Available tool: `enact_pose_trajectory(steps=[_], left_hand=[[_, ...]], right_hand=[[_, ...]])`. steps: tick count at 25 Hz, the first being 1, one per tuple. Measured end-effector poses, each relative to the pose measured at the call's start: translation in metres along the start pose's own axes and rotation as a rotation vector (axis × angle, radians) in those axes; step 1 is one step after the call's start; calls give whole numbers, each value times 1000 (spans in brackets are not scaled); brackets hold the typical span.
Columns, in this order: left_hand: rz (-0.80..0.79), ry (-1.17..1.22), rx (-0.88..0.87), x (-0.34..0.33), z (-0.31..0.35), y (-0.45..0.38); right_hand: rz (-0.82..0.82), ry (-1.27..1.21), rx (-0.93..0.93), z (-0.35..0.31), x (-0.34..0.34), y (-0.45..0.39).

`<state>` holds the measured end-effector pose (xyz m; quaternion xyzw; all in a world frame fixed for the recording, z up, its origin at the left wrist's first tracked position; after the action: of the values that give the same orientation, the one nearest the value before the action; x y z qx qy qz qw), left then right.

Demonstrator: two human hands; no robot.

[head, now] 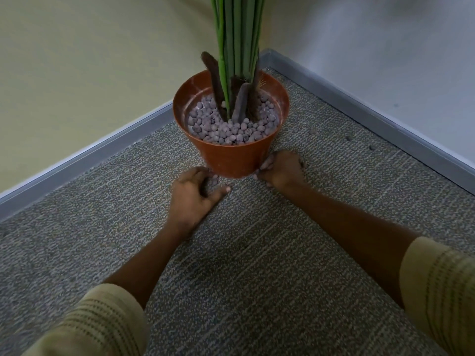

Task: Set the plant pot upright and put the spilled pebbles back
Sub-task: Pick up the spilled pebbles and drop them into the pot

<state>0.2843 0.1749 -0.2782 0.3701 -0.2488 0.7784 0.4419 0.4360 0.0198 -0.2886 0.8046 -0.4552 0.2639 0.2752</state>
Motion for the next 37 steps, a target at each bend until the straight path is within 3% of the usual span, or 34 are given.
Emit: enact_pose_trajectory(steps=[6, 14, 19, 23, 26, 31, 33, 37], left_hand=[[120, 59, 107, -5, 3, -6], [44, -12, 97, -1, 8, -13], [-4, 51, 59, 3, 11, -7], [-11, 115, -114, 17, 44, 12], [72, 180, -164, 39, 57, 15], [240, 283, -244, 85, 82, 26], [303, 280, -244, 102, 95, 14], [348, 307, -192, 121, 112, -14]], right_hand=[[22, -41, -72, -1, 0, 0], [-31, -158, -157, 10, 1, 6], [-257, 94, -95, 8, 0, 11], [-292, 113, -2, 8, 23, 32], [-371, 309, 89, 6, 15, 37], [-330, 617, 131, 3, 10, 45], [-328, 505, 18, 1, 28, 40], [-264, -122, -204, -23, 85, 29]])
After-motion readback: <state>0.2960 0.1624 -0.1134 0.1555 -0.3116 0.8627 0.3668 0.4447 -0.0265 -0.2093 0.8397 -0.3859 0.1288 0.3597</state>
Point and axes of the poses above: each hand's wrist, its own y-axis away from the middle knuckle, its own x-axis out of the back of the hand, z = x × y, the point moved 9 cm from there along -y, towards the middle knuckle, and after that the axes turned 5 degrees about y, right-handed, at the moved point
